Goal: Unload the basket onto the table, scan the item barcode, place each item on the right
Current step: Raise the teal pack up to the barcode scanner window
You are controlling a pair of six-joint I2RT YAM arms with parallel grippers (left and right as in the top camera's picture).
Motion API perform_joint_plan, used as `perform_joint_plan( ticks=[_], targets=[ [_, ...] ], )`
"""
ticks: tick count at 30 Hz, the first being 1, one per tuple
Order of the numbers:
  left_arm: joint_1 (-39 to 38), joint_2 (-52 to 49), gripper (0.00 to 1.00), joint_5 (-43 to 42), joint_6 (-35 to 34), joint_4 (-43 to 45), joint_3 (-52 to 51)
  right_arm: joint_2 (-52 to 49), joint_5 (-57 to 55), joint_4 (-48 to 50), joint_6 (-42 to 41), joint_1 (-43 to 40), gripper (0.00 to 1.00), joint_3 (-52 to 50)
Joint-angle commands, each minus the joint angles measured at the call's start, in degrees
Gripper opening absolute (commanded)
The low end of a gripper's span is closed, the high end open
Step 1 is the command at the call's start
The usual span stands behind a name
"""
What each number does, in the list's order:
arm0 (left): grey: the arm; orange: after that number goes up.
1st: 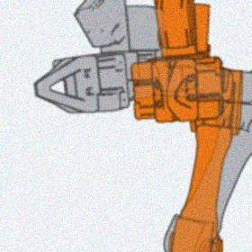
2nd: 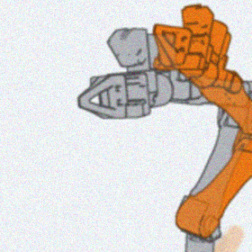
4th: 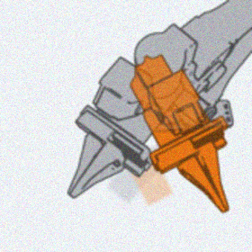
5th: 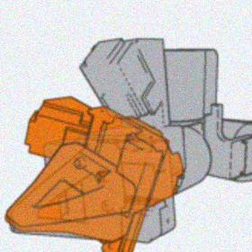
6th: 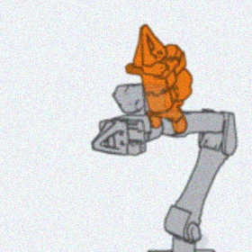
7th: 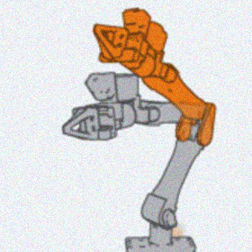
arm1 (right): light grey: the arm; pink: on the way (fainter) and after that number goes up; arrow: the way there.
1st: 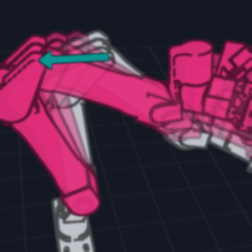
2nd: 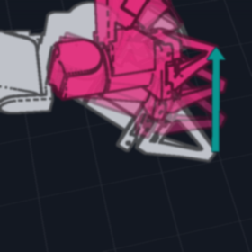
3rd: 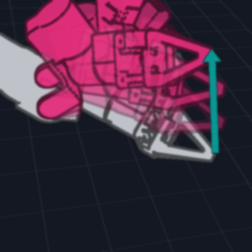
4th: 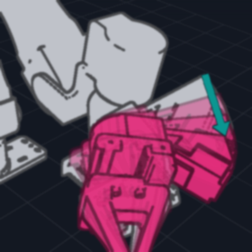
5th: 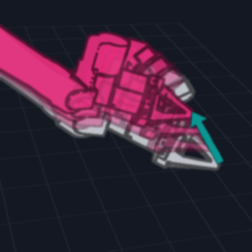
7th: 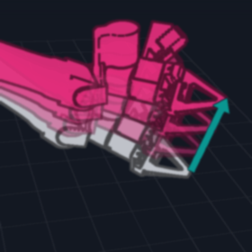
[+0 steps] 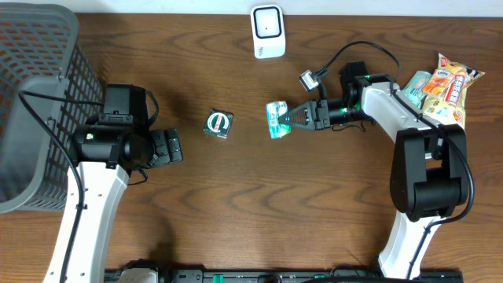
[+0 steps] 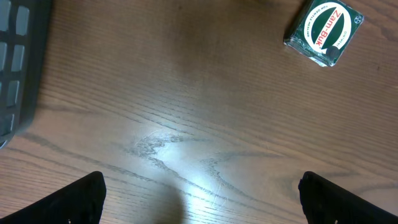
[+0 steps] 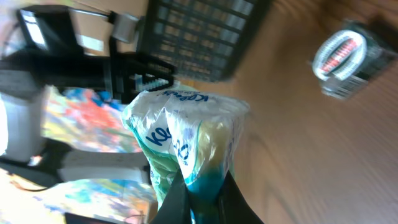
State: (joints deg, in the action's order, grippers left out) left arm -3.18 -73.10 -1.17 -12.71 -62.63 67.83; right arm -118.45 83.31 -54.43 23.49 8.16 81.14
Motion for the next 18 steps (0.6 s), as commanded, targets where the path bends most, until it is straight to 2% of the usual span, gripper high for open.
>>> perform_joint_plan(
  ticks=[1,3,5,8,12,15,18],
  targets=[
    [-0.2,-0.2,0.98,0.3,-0.5,-0.1,-0.3,-0.3,-18.6,1.7,-9.2,0.8,0.01,0.3],
    [-0.2,-0.2,0.98,0.3,-0.5,-0.1,-0.3,-0.3,-34.7,2.1,-18.8,1.8,0.01,1.9],
    [-0.2,-0.2,0.98,0.3,-0.5,-0.1,-0.3,-0.3,-45.0,0.4,-21.3,3.0,0.01,4.9],
    [-0.2,-0.2,0.98,0.3,-0.5,-0.1,-0.3,-0.3,-57.0,-2.7,-21.3,4.9,0.01,11.1],
    [-0.2,-0.2,0.98,0.3,-0.5,-0.1,-0.3,-0.3,-83.0,-2.8,-21.2,9.1,0.01,19.6],
    [-0.2,-0.2,0.98,0.3,-0.5,-0.1,-0.3,-0.3,-101.2,1.6,-17.6,13.0,0.01,23.3],
    [-0.2,-0.2,0.98,0.3,-0.5,-0.1,-0.3,-0.3,-109.6,10.5,-10.6,15.8,0.01,24.2]
  ],
)
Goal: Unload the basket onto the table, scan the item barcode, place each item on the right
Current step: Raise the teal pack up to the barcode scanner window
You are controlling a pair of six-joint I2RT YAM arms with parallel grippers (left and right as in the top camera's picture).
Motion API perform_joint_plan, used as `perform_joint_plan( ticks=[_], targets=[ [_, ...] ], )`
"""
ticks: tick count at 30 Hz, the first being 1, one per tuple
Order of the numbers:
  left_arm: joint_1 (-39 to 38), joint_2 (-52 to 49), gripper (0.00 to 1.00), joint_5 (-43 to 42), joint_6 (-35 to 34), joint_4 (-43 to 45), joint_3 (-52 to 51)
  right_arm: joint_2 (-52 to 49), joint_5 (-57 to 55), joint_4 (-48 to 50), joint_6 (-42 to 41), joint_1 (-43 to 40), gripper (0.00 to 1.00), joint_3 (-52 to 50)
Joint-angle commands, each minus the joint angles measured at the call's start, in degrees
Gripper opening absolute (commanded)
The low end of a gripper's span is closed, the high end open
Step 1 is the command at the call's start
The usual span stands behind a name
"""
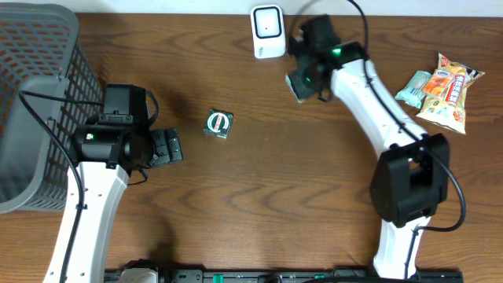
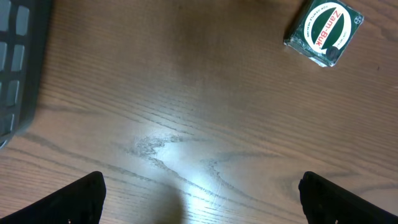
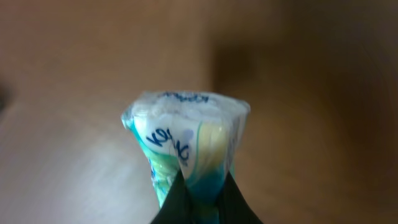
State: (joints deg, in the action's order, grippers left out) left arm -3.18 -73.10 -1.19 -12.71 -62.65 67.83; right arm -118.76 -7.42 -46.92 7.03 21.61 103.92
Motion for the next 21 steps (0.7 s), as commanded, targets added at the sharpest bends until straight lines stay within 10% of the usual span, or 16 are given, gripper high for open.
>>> perform_joint_plan(
  ticks=[1,21],
  targets=[
    [-0.2,-0.2,0.98,0.3,-0.5,-0.1,-0.3,0.0,-19.5,5.9,8.1,2.9,0.01,1.4],
    [-0.2,-0.2,0.98,0.3,-0.5,-0.1,-0.3,-13.9,-8.8,55.0,50.8,3.6,0.01,1.4]
  ],
)
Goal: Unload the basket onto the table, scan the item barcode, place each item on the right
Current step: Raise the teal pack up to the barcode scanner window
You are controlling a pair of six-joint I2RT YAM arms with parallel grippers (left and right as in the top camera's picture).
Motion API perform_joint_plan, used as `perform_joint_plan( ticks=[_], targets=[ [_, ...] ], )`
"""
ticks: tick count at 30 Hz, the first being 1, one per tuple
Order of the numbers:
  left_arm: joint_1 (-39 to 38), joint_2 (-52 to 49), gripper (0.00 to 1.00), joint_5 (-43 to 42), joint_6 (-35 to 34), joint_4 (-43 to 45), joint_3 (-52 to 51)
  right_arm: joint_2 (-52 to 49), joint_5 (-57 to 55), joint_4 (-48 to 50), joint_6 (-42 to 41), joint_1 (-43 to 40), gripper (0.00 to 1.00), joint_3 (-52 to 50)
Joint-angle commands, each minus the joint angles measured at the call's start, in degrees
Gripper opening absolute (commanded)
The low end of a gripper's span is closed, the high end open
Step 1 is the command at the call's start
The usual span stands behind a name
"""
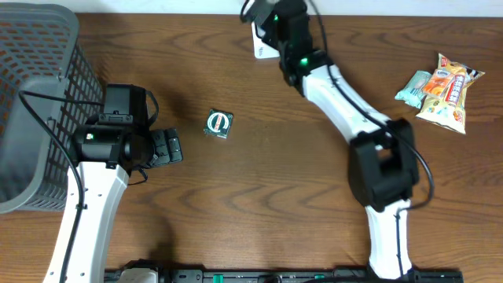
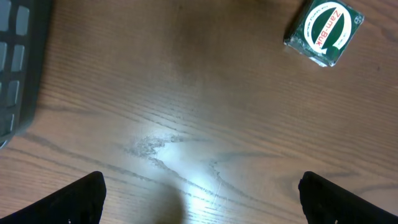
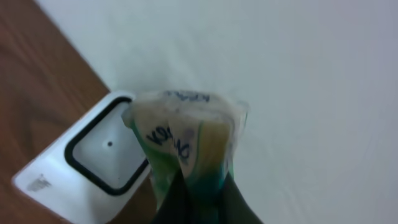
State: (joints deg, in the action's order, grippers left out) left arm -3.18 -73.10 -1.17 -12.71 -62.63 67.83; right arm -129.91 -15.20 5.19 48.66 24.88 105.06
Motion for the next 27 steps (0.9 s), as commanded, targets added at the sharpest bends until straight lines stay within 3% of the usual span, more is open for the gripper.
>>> perform_joint_plan(
  ticks=[1,5,21,27],
  targets=[
    [-0.2,-0.2,0.98,0.3,-0.5,-0.1,-0.3,-3.6,-1.8,4.9,9.8,0.3,0.01,0.3],
    [-0.2,-0.2,0.98,0.3,-0.5,-0.1,-0.3,-6.2,-2.7,7.9,13.8,0.3,0.01,0.3],
    [-0.2,-0.2,0.98,0.3,-0.5,-0.1,-0.3,-7.1,2.1,6.2,13.6,-0.9,0.01,0.3],
    [-0.2,-0.2,0.98,0.3,-0.5,-0.1,-0.3,-7.1,0.7,5.3,19.2,-1.9,0.01,0.3]
  ],
)
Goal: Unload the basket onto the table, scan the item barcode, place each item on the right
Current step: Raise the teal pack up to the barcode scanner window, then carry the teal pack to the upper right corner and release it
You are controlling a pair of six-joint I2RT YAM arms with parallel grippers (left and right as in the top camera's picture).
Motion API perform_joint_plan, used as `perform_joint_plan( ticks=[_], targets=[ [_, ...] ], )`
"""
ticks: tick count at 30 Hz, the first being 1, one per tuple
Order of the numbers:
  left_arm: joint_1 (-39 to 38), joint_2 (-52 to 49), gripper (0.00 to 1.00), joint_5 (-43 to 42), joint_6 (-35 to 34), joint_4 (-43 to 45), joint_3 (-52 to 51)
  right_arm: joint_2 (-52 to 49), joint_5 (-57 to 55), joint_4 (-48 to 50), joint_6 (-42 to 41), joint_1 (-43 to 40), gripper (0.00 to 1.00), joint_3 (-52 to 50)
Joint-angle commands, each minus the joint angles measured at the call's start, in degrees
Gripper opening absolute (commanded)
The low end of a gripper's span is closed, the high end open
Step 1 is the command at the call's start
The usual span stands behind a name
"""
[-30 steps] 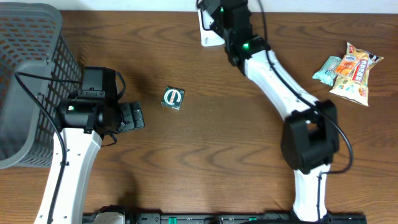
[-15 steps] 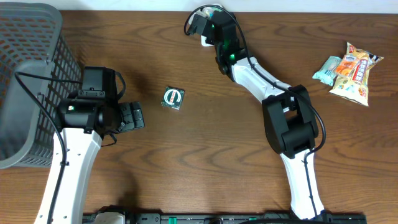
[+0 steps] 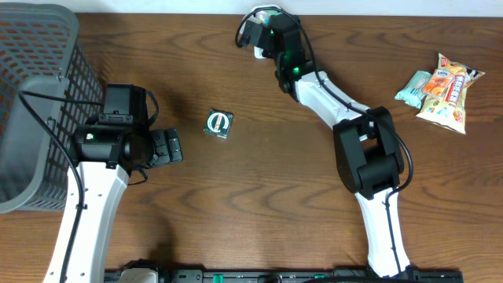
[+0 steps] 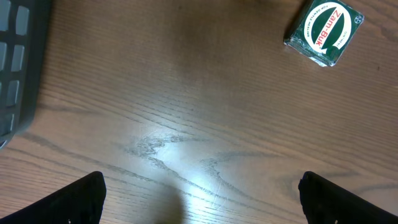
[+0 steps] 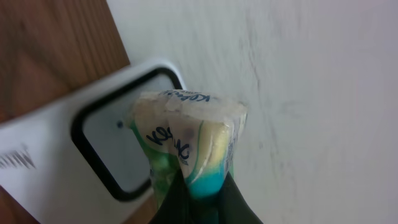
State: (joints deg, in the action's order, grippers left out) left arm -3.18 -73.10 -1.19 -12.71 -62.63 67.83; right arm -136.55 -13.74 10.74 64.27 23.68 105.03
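My right gripper (image 5: 199,196) is shut on a small green, teal and white packet (image 5: 186,146). It holds the packet right in front of the black-framed window of the white scanner (image 5: 56,177) at the table's far edge. In the overhead view the right gripper (image 3: 250,33) covers most of the scanner, and the packet is hidden there. My left gripper (image 4: 199,208) hangs open over bare wood, and the overhead view shows this left gripper (image 3: 167,147) at the table's left. A green Zam-Buk box (image 4: 323,31) lies beyond it, nearer mid-table (image 3: 218,124).
A grey mesh basket (image 3: 35,94) stands at the left edge, its corner showing in the left wrist view (image 4: 18,62). Snack packets (image 3: 440,82) lie at the far right. A white wall rises behind the scanner.
The right gripper has moved the packet closer to the scanner, so the window now fills more of the right wrist view behind it. The left arm and green box are unchanged.
The right gripper first held the packet near mid-table, right of the green box. It was then nearer the scanner at the back, then just in front of it, and now holds the packet at the window. The left arm stayed still, open.
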Motion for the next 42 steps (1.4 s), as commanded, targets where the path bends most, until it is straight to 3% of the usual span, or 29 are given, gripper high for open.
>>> perform_joint_plan(
  ticks=[1,11,18,31,42],
  targets=[
    [-0.2,-0.2,0.98,0.3,-0.5,-0.1,-0.3,-0.4,-0.9,-0.2,3.7,-0.8,0.01,0.3],
    [-0.2,-0.2,0.98,0.3,-0.5,-0.1,-0.3,-0.4,0.2,-0.2,1.6,-0.3,0.01,0.3],
    [-0.2,-0.2,0.98,0.3,-0.5,-0.1,-0.3,0.2,-5.1,4.4,0.1,-0.5,0.01,3.1],
    [-0.2,-0.2,0.98,0.3,-0.5,-0.1,-0.3,-0.9,3.2,-15.0,-1.7,-0.7,0.01,7.7],
    [-0.2,-0.2,0.98,0.3,-0.5,-0.1,-0.3,-0.6,-2.8,-8.0,-3.8,-0.6,0.01,7.8]
  ],
)
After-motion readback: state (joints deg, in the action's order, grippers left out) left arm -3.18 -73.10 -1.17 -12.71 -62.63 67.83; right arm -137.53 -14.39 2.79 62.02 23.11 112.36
